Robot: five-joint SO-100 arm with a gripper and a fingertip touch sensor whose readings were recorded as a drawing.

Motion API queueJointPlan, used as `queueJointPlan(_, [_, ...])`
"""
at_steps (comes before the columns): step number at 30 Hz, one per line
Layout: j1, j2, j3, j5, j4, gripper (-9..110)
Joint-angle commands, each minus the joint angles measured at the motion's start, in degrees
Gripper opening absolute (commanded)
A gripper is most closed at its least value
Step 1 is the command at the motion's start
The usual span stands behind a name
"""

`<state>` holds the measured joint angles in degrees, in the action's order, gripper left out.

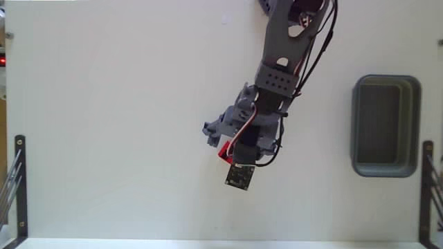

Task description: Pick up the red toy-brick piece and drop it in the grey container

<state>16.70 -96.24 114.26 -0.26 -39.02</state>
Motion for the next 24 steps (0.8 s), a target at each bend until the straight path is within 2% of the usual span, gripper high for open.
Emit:
queueJointPlan(1, [0.93,-1.66,0.22,0.26,1.2,110])
queueJointPlan(24, [0.93,-1.51,0.61,0.26,1.75,108])
